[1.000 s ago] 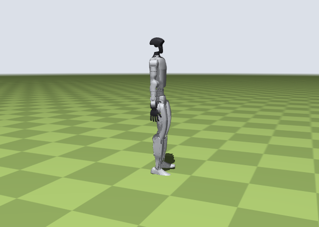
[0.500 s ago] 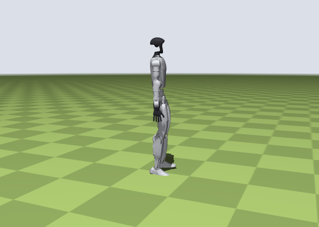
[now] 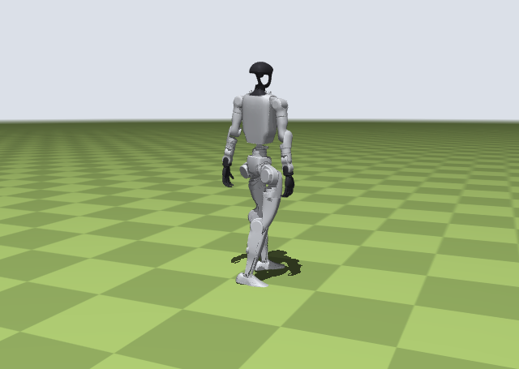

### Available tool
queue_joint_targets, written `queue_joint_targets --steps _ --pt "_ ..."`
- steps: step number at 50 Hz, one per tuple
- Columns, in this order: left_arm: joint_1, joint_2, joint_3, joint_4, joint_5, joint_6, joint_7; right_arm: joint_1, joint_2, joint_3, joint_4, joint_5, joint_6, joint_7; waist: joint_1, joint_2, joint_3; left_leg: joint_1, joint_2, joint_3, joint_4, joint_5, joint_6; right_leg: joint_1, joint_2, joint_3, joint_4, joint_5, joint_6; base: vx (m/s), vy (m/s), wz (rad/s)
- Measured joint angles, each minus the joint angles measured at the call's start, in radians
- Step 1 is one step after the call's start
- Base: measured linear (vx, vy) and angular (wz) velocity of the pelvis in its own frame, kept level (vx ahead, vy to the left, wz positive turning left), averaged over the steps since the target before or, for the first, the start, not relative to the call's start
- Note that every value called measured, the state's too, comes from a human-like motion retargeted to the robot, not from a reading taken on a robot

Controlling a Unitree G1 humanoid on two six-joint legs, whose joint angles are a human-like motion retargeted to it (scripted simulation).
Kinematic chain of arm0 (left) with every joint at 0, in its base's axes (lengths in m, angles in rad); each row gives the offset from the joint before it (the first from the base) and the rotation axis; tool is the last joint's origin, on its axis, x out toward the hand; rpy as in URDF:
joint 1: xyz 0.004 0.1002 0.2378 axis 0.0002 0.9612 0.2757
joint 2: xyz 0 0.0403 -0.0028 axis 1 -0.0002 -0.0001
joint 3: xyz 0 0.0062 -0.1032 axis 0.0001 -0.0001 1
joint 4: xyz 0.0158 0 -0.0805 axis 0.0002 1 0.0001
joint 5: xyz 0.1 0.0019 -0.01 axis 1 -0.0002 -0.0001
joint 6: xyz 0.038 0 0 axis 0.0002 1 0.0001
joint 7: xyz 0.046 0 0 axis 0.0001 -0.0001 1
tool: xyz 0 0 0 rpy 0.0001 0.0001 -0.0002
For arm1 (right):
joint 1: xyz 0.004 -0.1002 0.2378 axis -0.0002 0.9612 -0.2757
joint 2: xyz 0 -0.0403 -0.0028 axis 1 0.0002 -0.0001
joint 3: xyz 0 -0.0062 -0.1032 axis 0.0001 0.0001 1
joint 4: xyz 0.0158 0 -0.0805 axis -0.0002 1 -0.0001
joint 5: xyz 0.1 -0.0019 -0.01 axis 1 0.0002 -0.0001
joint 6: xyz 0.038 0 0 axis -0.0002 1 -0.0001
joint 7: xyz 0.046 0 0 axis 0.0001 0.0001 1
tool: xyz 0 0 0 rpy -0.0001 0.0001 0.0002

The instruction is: In place motions

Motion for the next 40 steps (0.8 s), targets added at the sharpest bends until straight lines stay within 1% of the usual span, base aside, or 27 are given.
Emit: queue_joint_targets --steps 5,10,19,25,31,35,40 --pt "0.012 0.003 -0.002 0.006 0.007 0.001 0.009 -0.01 0.001 -0.023 -0.021 0.008 -0.004 0.003 0.107 -0.015 0.001 -0.012 -0.024 -0.049 -0.011 0.027 -0.032 0.019 0.003 -0.091 0.006 -0.015 0.016 -0.16 0.16 1.16" --pt "0.03 0.003 -0.017 0.013 0.037 -0.007 0.0 -0.036 0.011 -0.031 -0.046 0.024 -0.008 0.012 0.197 -0.03 0.021 -0.012 -0.045 -0.081 -0.021 0.047 -0.054 0.036 0.009 -0.152 0.007 -0.022 0.027 -0.17 0.06 0.84" --pt "0.01 -0.025 -0.027 0.012 0.033 -0.02 -0.031 -0.055 0.038 -0.031 -0.083 0.027 -0.017 0.027 0.307 -0.051 0.036 -0.022 -0.058 -0.107 -0.033 0.067 -0.105 0.052 0.021 -0.238 0.014 -0.026 0.042 -0.09 0.01 0.6" --pt "-0.03 -0.039 -0.033 -0.005 0.015 -0.02 -0.037 -0.051 0.052 -0.013 -0.084 0.013 -0.019 0.031 0.336 -0.059 0.039 -0.03 -0.059 -0.114 -0.034 0.071 -0.128 0.054 0.028 -0.266 0.019 -0.027 0.048 -0.04 -0.01 0.29" --pt "-0.059 -0.038 -0.041 -0.001 0.011 -0.016 -0.038 -0.038 0.056 -0.007 -0.072 0.001 -0.019 0.029 0.331 -0.059 0.036 -0.035 -0.055 -0.113 -0.034 0.071 -0.141 0.053 0.033 -0.272 0.021 -0.025 0.051 0.0 0.0 0.0" --pt "-0.071 -0.024 -0.053 0.019 0.023 -0.007 -0.035 -0.026 0.052 -0.008 -0.06 0.001 -0.018 0.025 0.322 -0.058 0.031 -0.036 -0.052 -0.112 -0.033 0.067 -0.132 0.049 0.03 -0.263 0.024 -0.022 0.05 0.01 0.0 -0.05" --pt "-0.079 -0.002 -0.052 0.042 0.038 0.005 -0.026 -0.025 0.051 -0.013 -0.051 0.004 -0.015 0.022 0.305 -0.059 0.027 -0.035 -0.047 -0.106 -0.031 0.058 -0.094 0.035 0.022 -0.235 0.026 -0.015 0.045 0.05 -0.03 -0.41"
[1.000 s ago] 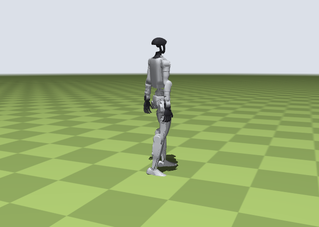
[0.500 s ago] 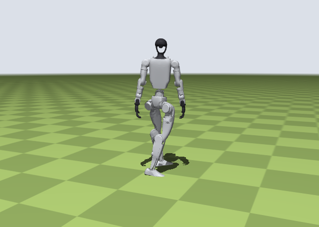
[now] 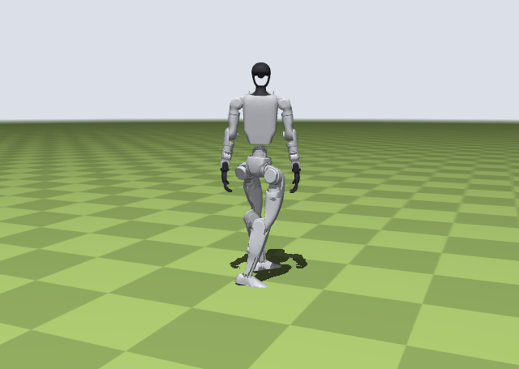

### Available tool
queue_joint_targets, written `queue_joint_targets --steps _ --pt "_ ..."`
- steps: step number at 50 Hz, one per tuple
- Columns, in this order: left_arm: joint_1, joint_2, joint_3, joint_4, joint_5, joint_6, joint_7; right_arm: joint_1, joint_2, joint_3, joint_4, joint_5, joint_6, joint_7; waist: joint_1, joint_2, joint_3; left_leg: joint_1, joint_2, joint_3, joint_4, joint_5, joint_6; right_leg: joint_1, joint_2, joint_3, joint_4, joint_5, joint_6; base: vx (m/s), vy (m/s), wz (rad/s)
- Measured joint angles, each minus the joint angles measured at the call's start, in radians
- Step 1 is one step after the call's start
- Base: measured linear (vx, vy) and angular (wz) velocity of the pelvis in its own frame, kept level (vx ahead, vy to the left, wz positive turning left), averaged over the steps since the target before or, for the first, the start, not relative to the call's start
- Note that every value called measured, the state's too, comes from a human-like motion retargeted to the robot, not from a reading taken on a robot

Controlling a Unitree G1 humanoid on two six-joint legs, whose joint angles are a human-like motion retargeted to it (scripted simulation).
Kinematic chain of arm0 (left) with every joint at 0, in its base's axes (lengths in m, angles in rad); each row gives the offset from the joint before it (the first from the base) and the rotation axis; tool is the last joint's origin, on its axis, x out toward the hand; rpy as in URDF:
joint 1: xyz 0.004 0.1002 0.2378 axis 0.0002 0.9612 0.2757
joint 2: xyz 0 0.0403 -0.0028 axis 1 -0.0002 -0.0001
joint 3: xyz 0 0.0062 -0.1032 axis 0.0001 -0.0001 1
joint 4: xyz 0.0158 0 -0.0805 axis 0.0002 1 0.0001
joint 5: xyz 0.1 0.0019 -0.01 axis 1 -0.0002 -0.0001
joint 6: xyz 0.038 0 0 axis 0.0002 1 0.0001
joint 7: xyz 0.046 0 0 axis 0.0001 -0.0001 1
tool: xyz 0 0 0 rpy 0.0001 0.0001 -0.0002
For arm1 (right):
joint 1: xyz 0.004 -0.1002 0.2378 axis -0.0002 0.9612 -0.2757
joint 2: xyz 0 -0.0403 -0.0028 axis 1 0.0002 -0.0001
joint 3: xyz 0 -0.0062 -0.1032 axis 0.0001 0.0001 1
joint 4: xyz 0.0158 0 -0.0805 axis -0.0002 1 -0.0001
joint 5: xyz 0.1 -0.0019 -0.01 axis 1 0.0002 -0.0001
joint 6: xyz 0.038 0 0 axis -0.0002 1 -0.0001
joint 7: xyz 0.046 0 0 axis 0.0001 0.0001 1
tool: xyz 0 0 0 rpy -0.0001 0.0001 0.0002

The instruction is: In place motions

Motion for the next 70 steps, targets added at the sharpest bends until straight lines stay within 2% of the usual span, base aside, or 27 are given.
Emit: queue_joint_targets --steps 15,28,36,40,42,47,55,70 --pt "0.029 0.022 0.048 0.031 -0.022 0.009 0.02 -0.043 0.037 0.059 -0.061 0.011 -0.01 0.036 -0.178 0.006 -0.008 0.033 0.063 0.129 0.021 -0.075 0.124 -0.075 -0.018 0.236 -0.007 0.046 -0.044 0.11 -0.1 -1.02" --pt "0.025 -0.01 0.055 0.009 -0.046 -0.004 0.013 -0.069 0.03 0.136 0.0 -0.034 0.012 0.021 -0.354 0.038 -0.005 0.118 0.117 0.35 0.03 -0.17 0.237 -0.159 0.007 0.608 -0.044 0.128 -0.097 0.1 -0.21 -1.46" --pt "0.032 -0.004 0.044 0.001 -0.037 0.0 0.002 -0.086 0.033 0.173 0.033 -0.036 0.033 0.007 -0.438 0.144 0.059 0.219 0.221 0.56 0.051 -0.23 0.281 -0.139 0.108 0.89 -0.06 0.177 -0.116 0.01 -0.27 -1.8" --pt "0.034 -0.009 0.038 -0.021 -0.045 -0.005 -0.003 -0.085 0.027 0.171 0.041 -0.017 0.04 0.0 -0.507 0.151 0.099 0.264 0.226 0.632 0.049 -0.245 0.292 -0.134 0.115 0.97 -0.049 0.189 -0.124 -0.02 -0.11 -1.0" --pt "0.029 -0.015 0.03 -0.03 -0.05 -0.008 -0.004 -0.08 0.02 0.164 0.044 -0.007 0.042 -0.004 -0.549 0.131 0.099 0.269 0.206 0.633 0.041 -0.248 0.29 -0.153 0.095 0.979 -0.041 0.194 -0.127 -0.07 0.01 -0.39" --pt "0.014 -0.02 0.025 -0.048 -0.061 -0.016 0.0 -0.075 0.006 0.155 0.065 0.007 0.051 -0.011 -0.594 0.127 0.106 0.281 0.204 0.668 0.034 -0.259 0.294 -0.183 0.095 1.027 -0.026 0.203 -0.129 -0.06 -0.02 -0.49" --pt "0.007 -0.035 0.025 -0.029 -0.076 -0.015 0.005 -0.043 0.009 0.129 0.057 0.018 0.055 -0.009 -0.614 0.114 0.097 0.284 0.205 0.695 0.027 -0.268 0.289 -0.203 0.096 1.052 -0.028 0.216 -0.131 0.0 -0.01 -0.16" --pt "0.055 -0.057 0.0 0.025 -0.048 -0.002 0.024 -0.061 0.038 0.149 -0.021 0.019 0.039 0.026 -0.612 0.075 0.054 0.251 0.184 0.661 0.018 -0.259 0.268 -0.232 0.07 0.99 -0.047 0.227 -0.14 -0.02 -0.01 0.14"
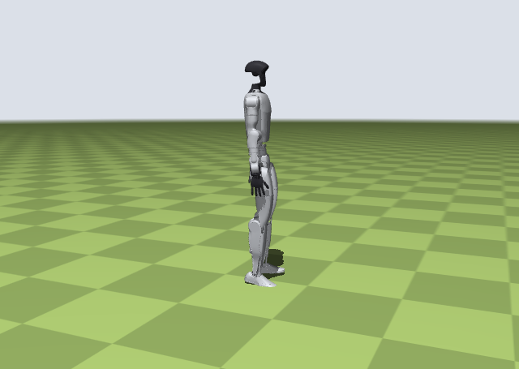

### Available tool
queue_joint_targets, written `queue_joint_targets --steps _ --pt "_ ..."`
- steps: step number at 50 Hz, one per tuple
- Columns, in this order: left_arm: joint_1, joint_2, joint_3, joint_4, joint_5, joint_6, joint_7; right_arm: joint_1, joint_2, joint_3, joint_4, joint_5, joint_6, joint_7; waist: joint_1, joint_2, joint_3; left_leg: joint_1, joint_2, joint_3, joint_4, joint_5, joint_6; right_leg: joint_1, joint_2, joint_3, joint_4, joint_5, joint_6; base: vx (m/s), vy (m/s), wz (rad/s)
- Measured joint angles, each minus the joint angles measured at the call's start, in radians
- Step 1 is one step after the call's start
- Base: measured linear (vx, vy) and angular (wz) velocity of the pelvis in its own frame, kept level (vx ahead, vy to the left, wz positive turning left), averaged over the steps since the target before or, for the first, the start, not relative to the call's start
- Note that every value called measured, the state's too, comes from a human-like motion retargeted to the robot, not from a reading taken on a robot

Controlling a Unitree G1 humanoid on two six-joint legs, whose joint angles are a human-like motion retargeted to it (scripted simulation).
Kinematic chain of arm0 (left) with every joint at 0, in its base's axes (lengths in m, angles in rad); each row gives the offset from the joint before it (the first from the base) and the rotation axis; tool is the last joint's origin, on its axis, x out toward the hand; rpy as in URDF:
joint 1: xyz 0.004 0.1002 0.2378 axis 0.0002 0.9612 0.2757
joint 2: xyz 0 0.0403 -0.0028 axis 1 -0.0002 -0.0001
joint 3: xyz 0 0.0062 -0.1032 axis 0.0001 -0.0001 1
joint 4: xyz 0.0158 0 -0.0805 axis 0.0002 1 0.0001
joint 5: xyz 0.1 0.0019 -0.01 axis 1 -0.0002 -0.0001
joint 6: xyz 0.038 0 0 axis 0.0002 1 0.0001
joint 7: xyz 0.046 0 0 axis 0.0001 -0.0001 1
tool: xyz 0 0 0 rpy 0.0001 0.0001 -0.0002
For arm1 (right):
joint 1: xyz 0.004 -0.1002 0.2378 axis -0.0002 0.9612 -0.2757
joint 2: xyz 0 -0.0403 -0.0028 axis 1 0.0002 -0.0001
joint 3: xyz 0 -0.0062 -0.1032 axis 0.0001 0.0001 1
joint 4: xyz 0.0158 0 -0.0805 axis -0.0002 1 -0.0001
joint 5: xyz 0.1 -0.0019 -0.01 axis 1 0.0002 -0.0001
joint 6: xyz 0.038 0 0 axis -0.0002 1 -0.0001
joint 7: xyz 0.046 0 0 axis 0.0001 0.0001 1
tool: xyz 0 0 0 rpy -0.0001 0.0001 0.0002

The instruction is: In place motions

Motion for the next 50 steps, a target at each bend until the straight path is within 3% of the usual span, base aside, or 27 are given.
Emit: queue_joint_targets --steps 17,26,37,50 --pt "0.025 0.002 -0.04 0.024 0.01 0.01 0.034 -0.044 0.01 0.022 -0.018 -0.022 -0.004 0.015 -0.023 -0.013 -0.023 0.01 0.023 0.051 0.019 -0.046 -0.014 -0.033 0.026 0.071 0.008 0.015 -0.011 -0.06 -0.11 -0.23" --pt "0.028 0.006 -0.056 -0.005 0.028 0.007 0.016 -0.06 0.006 0.049 0.05 -0.052 0.014 -0.01 -0.029 -0.002 -0.016 0.044 0.057 0.23 0.028 -0.081 -0.019 -0.059 0.076 0.241 0.018 0.045 -0.018 -0.08 -0.1 -0.99" --pt "0.018 0.0 -0.058 -0.023 0.017 0.009 -0.006 -0.051 0.01 0.046 0.067 -0.06 0.026 -0.028 -0.167 0.017 0.006 0.102 0.074 0.369 0.011 -0.134 -0.033 -0.074 0.129 0.367 0.019 0.068 -0.02 -0.11 -0.04 -0.64" --pt "-0.014 -0.007 -0.083 -0.063 0.013 -0.006 -0.024 -0.018 -0.003 0.019 0.106 -0.048 0.047 -0.054 -0.194 0.021 0.017 0.125 0.078 0.445 0.006 -0.175 -0.043 -0.079 0.153 0.431 0.018 0.081 -0.021 -0.03 0.0 -0.26"
